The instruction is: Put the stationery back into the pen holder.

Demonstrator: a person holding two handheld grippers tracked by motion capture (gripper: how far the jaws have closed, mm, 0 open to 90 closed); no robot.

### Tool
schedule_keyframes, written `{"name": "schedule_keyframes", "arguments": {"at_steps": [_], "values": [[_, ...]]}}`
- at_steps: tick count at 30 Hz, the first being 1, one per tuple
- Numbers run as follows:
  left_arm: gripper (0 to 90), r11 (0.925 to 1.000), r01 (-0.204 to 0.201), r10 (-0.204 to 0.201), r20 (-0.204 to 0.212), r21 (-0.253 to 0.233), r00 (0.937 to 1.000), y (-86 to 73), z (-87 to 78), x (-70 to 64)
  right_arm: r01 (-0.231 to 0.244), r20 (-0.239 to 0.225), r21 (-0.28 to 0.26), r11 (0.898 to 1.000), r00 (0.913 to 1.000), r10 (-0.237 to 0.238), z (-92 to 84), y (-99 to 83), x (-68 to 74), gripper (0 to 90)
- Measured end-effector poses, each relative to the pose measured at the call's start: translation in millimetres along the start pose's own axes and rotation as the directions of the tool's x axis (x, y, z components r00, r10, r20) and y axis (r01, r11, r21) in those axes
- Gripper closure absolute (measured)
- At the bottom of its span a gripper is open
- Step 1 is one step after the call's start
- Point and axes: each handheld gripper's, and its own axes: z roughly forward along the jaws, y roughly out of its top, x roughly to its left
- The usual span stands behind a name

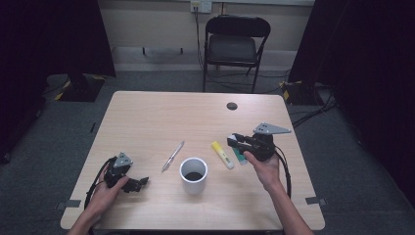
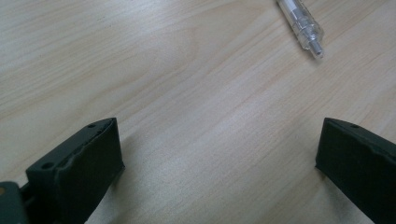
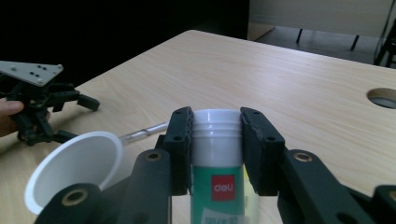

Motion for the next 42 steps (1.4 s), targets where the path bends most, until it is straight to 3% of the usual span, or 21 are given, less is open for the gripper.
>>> {"name": "schedule_keyframes", "arguments": {"at_steps": [17,31,42], "values": [[0.0,1.0000,-0.001,0.001,0.001,0.000,1.0000,0.0,0.0,0.0,0.064,-0.110,-0.031,0.997,0.9917,-0.067,11.5,17.3,38.4,65.6],[0.0,1.0000,0.003,-0.003,-0.001,-0.003,1.0000,-0.6,-0.4,-0.6,0.101,-0.184,-0.050,0.994,0.9770,-0.108,28.1,28.3,66.1,65.6],[0.0,1.0000,0.002,-0.002,0.000,-0.003,1.0000,-0.7,-0.5,-0.6,0.146,-0.251,-0.014,0.989,0.9570,-0.145,55.6,24.3,92.5,65.6]]}}
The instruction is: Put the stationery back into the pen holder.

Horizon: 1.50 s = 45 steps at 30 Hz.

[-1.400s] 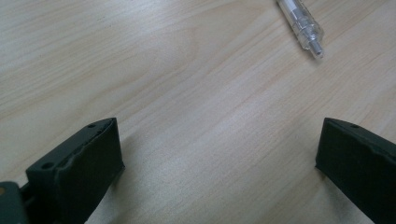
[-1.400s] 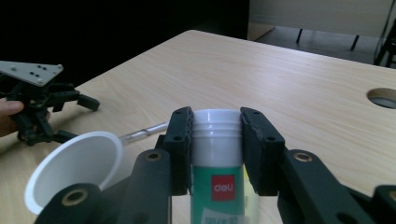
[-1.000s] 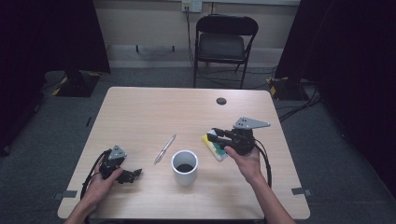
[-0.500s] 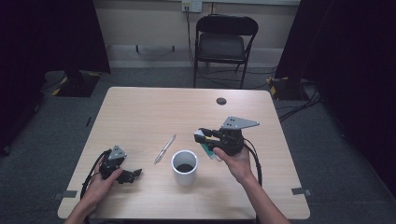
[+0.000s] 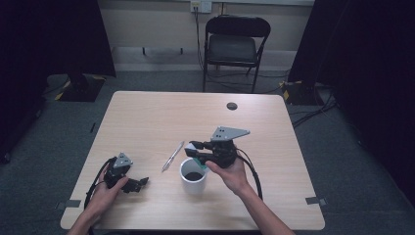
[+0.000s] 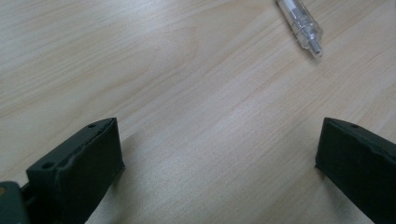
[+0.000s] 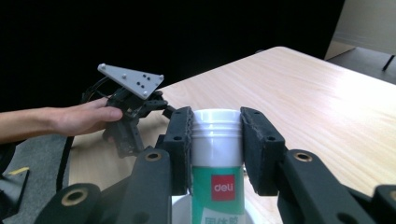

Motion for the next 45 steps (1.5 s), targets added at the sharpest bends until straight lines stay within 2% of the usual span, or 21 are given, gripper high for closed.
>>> {"name": "schedule_keyframes", "arguments": {"at_steps": [10,18,29,45], "values": [[0.0,1.0000,-0.003,0.003,-0.001,0.001,1.0000,-0.1,-0.2,0.1,0.006,-0.021,0.034,0.999,0.9998,-0.005,20.2,-5.5,4.8,65.5],[0.0,1.0000,0.000,0.000,0.003,0.002,1.0000,-0.5,-0.5,-0.3,-0.003,-0.020,0.072,0.997,0.9998,0.005,33.8,-13.4,-1.0,65.5],[0.0,1.0000,-0.005,0.005,0.001,0.004,1.0000,-0.6,-0.9,-0.2,-0.007,-0.014,0.103,0.995,0.9999,0.009,33.2,-24.5,-3.5,65.5],[0.0,1.0000,-0.008,0.008,0.001,0.006,1.0000,-0.6,-1.0,0.0,0.018,-0.001,0.123,0.992,0.9998,-0.018,10.6,-25.0,2.8,65.6]]}}
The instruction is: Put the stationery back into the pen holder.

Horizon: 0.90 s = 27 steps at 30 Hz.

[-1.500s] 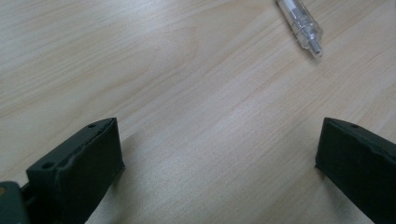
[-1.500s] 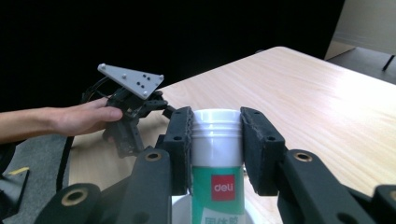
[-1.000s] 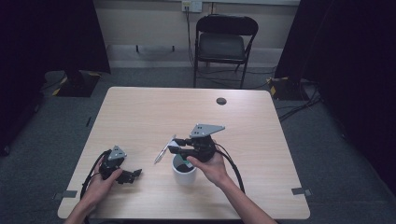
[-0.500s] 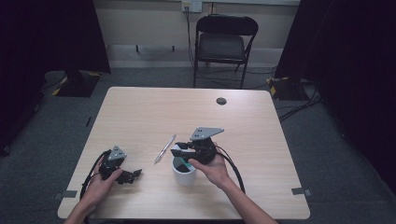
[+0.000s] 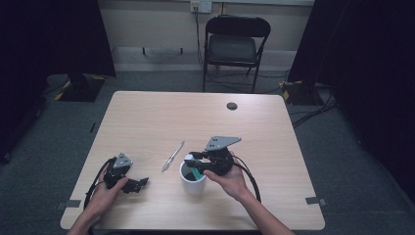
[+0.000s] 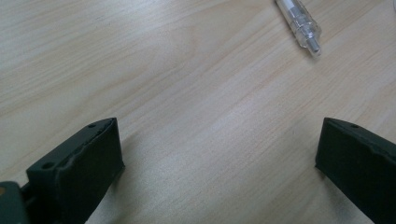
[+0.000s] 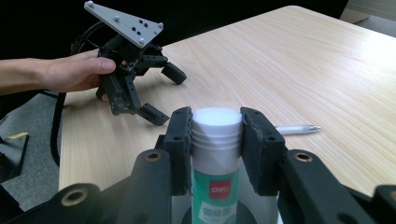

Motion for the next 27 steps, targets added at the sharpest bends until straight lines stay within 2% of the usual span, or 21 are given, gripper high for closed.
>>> {"name": "schedule_keyframes", "arguments": {"at_steps": [14,27], "values": [[0.0,1.0000,0.000,0.000,0.000,0.000,1.0000,0.0,0.0,0.0,-0.019,0.019,0.016,1.000,0.9996,0.019,-15.1,-15.2,-2.6,65.6],[0.0,1.0000,0.000,0.000,0.000,0.000,1.0000,0.0,0.0,0.0,-0.017,0.016,0.034,0.999,0.9997,0.016,-14.6,-22.3,-1.5,65.5]]}}
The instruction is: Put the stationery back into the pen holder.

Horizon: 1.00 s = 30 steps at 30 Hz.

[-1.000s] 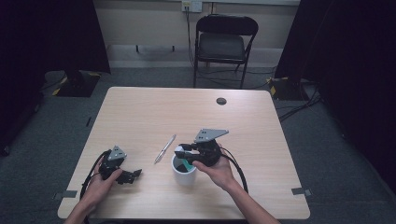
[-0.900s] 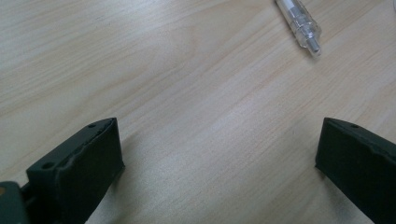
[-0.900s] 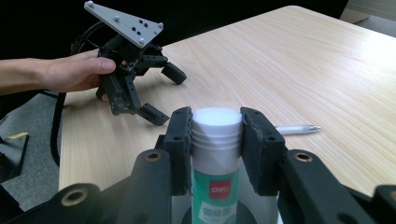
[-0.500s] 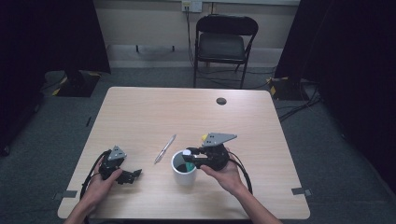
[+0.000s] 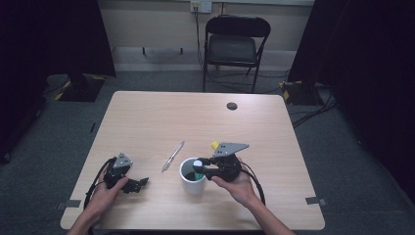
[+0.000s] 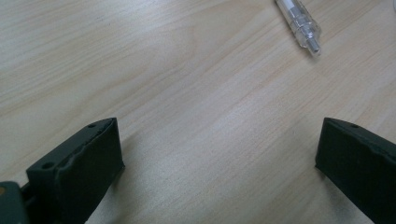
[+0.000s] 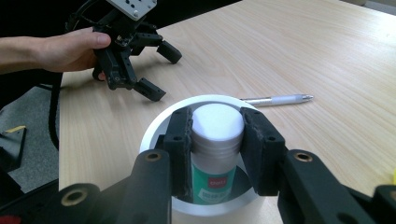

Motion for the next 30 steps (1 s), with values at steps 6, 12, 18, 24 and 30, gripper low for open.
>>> {"name": "schedule_keyframes", "arguments": {"at_steps": [6,12,18,24,30], "values": [[0.0,1.0000,0.000,0.000,0.000,0.000,1.0000,0.0,0.0,0.0,0.003,-0.003,0.012,1.000,1.0000,-0.003,0.8,-2.1,1.6,65.4],[0.0,1.0000,0.000,0.000,0.000,0.000,1.0000,0.0,0.0,0.0,0.014,-0.001,0.023,1.000,0.9999,-0.014,0.7,-4.3,2.5,65.3],[0.0,1.0000,0.000,0.000,0.000,0.001,1.0000,0.0,0.0,0.0,0.014,-0.005,0.031,0.999,0.9999,-0.014,2.0,-5.6,2.8,65.3],[0.0,1.0000,0.000,0.000,0.000,0.001,1.0000,0.0,0.0,0.0,0.017,-0.007,0.043,0.999,0.9998,-0.017,4.3,-6.8,3.3,65.1],[0.0,1.0000,0.000,0.000,0.000,0.001,1.0000,0.0,0.0,0.0,-0.001,-0.014,0.026,1.000,0.9999,0.001,3.1,-5.6,1.8,62.6]]}}
